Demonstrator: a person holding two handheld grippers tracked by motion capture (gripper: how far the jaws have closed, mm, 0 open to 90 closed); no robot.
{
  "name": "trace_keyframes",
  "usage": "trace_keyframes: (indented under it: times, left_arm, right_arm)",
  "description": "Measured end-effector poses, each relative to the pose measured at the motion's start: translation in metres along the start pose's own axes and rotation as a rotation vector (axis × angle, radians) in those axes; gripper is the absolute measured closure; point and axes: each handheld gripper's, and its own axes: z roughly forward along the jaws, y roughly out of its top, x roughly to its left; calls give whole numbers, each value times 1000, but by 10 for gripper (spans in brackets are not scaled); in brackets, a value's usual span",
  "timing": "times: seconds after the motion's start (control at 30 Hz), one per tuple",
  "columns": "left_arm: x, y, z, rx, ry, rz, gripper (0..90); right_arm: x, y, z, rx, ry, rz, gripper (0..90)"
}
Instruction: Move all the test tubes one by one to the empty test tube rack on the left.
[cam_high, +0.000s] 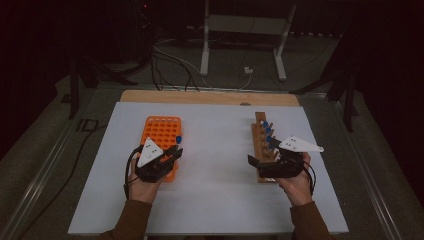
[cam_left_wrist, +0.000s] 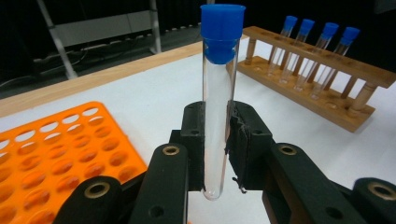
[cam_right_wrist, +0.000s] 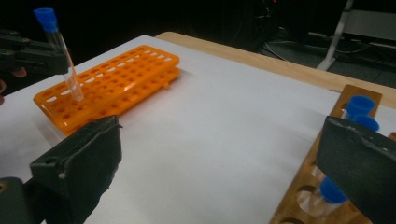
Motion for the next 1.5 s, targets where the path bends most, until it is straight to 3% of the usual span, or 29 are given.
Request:
trace_keyframes:
  times: [0.77,1.5]
  left_arm:
    - [14,-18,-14,21,59,-23,769]
    - [16,-32,-18,51,65,-32,769]
  right_arm:
    - [-9,-12,-10,-9,-20,33,7]
    - [-10,-15,-9,-8,-19,42,7]
